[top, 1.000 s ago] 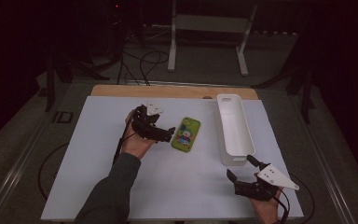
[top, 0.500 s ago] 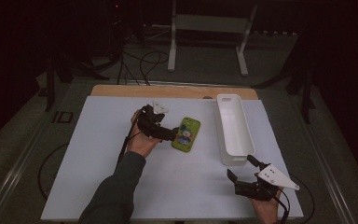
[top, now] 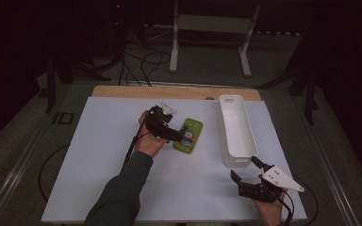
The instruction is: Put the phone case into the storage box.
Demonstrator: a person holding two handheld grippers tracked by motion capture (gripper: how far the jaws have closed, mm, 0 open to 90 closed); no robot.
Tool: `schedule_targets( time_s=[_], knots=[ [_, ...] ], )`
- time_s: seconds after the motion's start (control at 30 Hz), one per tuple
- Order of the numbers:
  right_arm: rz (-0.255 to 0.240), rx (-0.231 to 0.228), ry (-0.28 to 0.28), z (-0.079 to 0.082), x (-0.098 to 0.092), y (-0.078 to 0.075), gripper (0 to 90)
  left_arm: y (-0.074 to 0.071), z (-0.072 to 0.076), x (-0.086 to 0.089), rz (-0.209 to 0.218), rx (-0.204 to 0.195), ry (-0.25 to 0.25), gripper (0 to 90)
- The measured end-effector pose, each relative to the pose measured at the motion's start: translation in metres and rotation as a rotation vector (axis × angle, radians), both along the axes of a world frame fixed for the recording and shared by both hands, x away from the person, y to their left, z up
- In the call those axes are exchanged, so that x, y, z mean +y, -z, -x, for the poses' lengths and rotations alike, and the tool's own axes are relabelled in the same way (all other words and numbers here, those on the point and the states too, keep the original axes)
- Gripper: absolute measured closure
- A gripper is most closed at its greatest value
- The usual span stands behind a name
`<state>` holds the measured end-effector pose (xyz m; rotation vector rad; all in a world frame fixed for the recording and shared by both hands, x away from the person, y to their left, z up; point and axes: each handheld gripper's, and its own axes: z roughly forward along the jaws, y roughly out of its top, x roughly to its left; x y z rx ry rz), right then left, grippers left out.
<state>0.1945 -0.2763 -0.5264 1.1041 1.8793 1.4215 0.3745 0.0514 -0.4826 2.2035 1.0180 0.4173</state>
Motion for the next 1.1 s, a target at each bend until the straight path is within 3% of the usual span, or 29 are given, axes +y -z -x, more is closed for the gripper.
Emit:
schedule_targets(
  time_s=[1.1],
  knots=[
    [-0.003, 0.001, 0.004, 0.0, 0.0, 0.0, 7.9, 0.022, -0.013, -0.025, -0.028, 0.073, -0.017, 0.0]
  ],
)
